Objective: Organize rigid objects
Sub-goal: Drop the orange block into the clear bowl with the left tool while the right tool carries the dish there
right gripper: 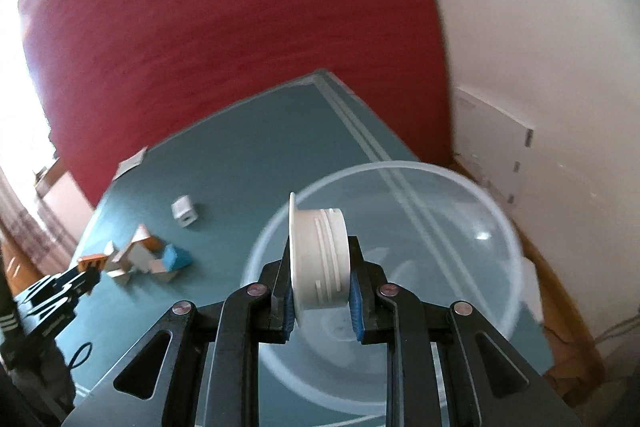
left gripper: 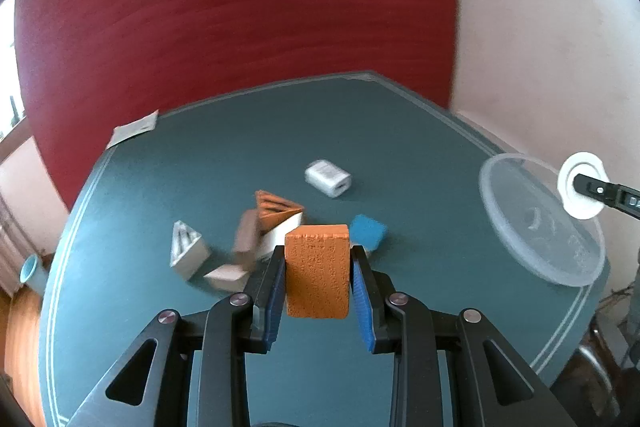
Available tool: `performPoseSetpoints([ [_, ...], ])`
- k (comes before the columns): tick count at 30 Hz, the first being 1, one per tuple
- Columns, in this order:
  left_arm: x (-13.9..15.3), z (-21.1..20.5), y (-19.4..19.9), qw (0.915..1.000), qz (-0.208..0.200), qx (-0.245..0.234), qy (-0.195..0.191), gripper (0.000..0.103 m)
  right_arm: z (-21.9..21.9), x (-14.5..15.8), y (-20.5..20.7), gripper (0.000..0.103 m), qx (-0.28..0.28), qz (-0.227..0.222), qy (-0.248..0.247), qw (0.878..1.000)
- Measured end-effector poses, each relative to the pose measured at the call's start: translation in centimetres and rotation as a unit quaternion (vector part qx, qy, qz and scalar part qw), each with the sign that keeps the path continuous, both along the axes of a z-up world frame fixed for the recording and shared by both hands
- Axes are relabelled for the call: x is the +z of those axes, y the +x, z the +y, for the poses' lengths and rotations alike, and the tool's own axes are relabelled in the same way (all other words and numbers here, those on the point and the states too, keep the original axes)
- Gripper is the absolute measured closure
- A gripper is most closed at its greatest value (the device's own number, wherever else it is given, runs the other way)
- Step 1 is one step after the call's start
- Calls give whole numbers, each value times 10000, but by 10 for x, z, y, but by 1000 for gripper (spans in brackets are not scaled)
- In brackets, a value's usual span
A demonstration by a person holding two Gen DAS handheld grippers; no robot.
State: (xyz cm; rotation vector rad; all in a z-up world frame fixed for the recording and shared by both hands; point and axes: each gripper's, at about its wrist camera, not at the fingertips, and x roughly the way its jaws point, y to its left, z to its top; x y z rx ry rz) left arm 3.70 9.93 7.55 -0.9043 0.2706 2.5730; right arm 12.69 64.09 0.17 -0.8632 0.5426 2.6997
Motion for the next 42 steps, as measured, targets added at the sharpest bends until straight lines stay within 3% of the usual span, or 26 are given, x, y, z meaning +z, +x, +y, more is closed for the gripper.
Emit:
performPoseSetpoints([
  [16,14,74,5,9957,-14,-918,118,71,50,-14,19,81,-768,-229,-272,9964],
  [27,15,111,5,9880,-285,-1507,203,71,50,-14,23,81,-871,-181,-201,9958],
  [40,15,139,6,9813,-411,-1855,292,70,48,-13,23,80,-896,-172,-221,9956],
  [41,15,139,6,9809,-426,-1875,307,66,49,-13,23,80,-888,-161,-231,9956],
  [42,15,140,6,9803,-442,-1896,337,50,49,-13,23,80,-883,-145,-246,9957],
])
